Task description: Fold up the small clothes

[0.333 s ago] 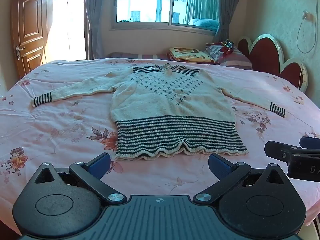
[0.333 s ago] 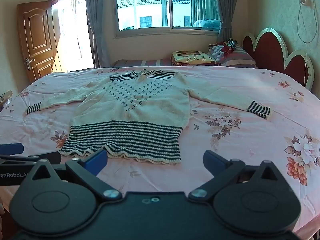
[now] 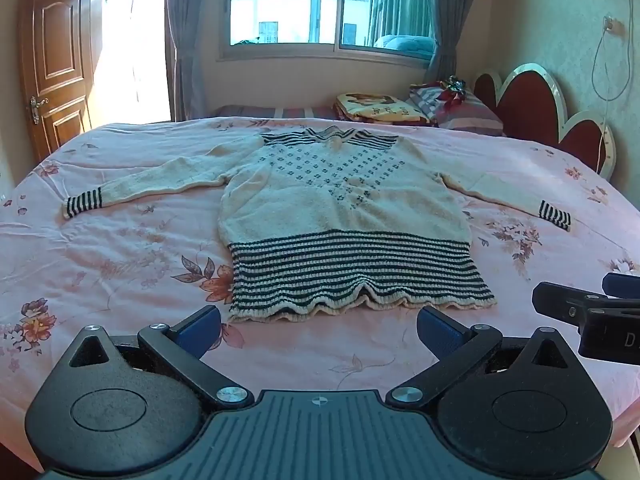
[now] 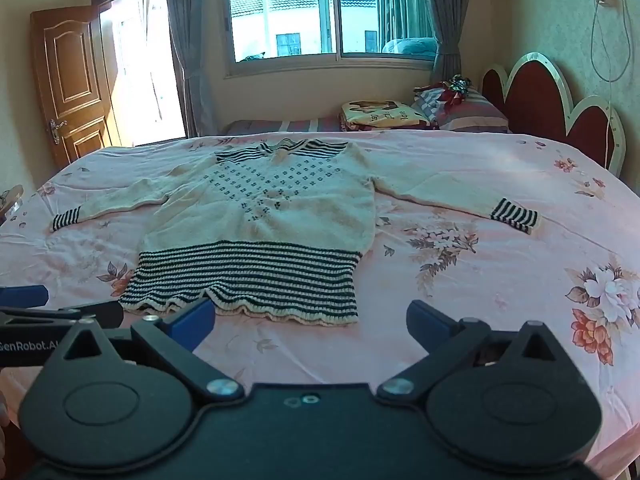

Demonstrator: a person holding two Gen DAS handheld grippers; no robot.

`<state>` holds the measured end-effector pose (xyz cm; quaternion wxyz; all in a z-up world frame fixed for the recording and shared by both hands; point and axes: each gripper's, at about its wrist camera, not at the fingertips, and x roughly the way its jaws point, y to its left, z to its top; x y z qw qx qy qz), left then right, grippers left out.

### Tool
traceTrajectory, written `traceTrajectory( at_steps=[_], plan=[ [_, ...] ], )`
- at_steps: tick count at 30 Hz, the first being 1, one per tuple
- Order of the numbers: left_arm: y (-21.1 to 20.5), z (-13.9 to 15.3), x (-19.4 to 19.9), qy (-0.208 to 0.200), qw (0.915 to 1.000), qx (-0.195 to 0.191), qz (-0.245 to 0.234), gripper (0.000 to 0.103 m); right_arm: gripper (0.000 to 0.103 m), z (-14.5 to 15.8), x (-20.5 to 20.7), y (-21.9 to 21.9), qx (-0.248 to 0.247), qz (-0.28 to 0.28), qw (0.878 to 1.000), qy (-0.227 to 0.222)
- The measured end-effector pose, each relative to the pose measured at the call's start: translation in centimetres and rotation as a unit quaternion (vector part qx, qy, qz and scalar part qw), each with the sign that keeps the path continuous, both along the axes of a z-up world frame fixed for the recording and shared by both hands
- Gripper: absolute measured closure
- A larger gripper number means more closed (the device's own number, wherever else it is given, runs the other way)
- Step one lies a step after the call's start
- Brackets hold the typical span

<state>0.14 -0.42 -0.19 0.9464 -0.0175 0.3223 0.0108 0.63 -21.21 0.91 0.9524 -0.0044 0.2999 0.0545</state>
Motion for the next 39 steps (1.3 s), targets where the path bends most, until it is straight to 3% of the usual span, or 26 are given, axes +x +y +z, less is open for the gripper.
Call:
traceTrajectory(
  at_steps=[39],
  plan=[
    [0.9,0.1,0.2,0.003,1.0,0.001,0.0,0.0,0.001,0.1,0.6,1.3,-0.003,-0.001,1.0,0.001]
  ],
)
